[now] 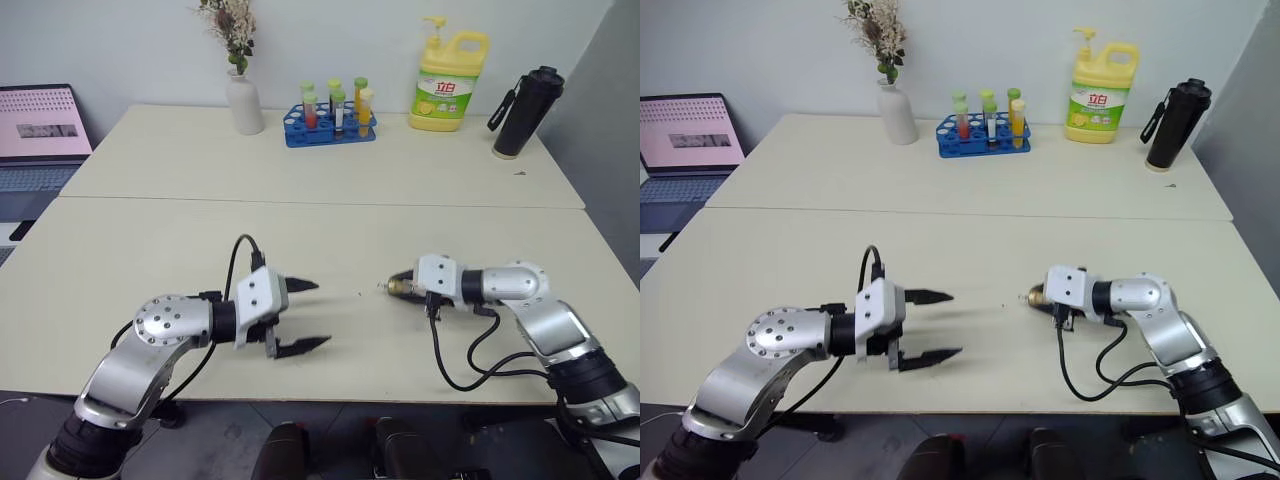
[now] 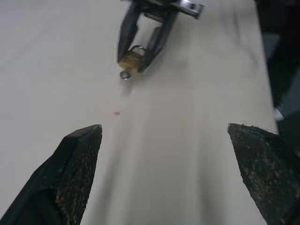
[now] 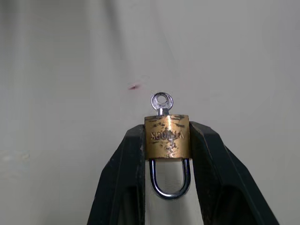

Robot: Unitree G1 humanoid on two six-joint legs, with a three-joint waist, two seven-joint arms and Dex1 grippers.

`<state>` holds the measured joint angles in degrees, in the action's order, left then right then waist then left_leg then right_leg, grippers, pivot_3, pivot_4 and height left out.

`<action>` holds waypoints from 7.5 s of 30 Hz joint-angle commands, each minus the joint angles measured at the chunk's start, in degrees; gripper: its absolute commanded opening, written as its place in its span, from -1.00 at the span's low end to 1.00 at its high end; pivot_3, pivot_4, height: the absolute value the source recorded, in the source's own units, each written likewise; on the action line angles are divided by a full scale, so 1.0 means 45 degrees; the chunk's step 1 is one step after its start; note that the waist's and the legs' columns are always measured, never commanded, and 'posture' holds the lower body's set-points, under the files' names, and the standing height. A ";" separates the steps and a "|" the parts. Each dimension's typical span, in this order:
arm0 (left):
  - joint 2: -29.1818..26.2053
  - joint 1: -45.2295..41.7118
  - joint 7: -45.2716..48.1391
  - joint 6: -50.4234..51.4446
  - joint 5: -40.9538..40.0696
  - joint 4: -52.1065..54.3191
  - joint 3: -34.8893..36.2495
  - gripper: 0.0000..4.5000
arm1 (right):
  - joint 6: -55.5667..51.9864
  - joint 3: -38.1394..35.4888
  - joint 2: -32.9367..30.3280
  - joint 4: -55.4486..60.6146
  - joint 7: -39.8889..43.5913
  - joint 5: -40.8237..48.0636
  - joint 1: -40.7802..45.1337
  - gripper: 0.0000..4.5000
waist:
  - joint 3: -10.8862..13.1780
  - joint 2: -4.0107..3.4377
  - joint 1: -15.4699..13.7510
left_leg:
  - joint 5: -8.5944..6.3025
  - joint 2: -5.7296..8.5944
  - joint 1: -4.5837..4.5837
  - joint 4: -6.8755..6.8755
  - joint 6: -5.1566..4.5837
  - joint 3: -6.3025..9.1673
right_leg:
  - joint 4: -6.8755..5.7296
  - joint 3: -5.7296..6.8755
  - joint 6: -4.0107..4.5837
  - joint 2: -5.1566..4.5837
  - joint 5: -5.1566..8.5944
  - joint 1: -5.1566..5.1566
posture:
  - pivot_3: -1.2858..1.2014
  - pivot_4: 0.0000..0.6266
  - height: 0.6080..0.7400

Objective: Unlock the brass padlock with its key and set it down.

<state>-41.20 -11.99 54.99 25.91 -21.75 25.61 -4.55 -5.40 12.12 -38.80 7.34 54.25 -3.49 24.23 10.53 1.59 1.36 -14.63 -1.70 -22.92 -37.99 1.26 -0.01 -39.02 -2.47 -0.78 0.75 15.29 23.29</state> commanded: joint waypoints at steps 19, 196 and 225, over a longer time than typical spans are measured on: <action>0.2402 -0.6583 0.0306 0.3651 -0.1842 -0.3975 -0.0657 1.00 | 0.8113 -0.0511 -0.0400 0.1283 -0.7930 -0.6696 -0.0910 -0.58 | -0.0001 0.0001 0.0068 | 0.0006 0.0012 0.0001 0.0001 0.0010 -0.0022 | -0.0004 -0.0020 -0.0005 0.0022 -0.0018 0.0002 | 0.03 -0.52 1.00; 0.2349 -0.6551 0.3733 0.3421 -0.3036 -0.3059 -0.1234 -0.92 | -0.4156 -0.3076 -0.1263 0.6362 -0.1229 0.7229 -0.2805 -1.00 | -0.0005 -0.0005 0.0068 | 0.0006 0.0010 0.0002 -0.0015 0.0004 0.0001 | 0.0000 -0.0013 -0.0019 0.0031 -0.0010 -0.0012 | 0.03 -0.52 1.00; 0.3010 -0.5303 0.0803 0.6722 -0.4547 -0.3452 -0.0337 -0.92 | -0.2577 -0.2673 -0.2149 0.6044 -0.0327 0.4700 -0.4383 -0.60 | -0.0005 -0.0005 0.0080 | 0.0005 0.0006 0.0004 -0.0013 0.0004 0.0003 | 0.0001 -0.0014 -0.0022 0.0032 -0.0009 -0.0010 | 0.03 -0.52 1.00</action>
<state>-28.46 -36.13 60.72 54.01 -40.41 9.91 -7.86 -19.04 0.62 -48.00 33.34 52.44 18.50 4.84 10.51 1.57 1.72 -14.60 -1.68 -22.90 -38.05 1.28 0.00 -39.02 -2.53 -0.88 0.89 15.25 23.24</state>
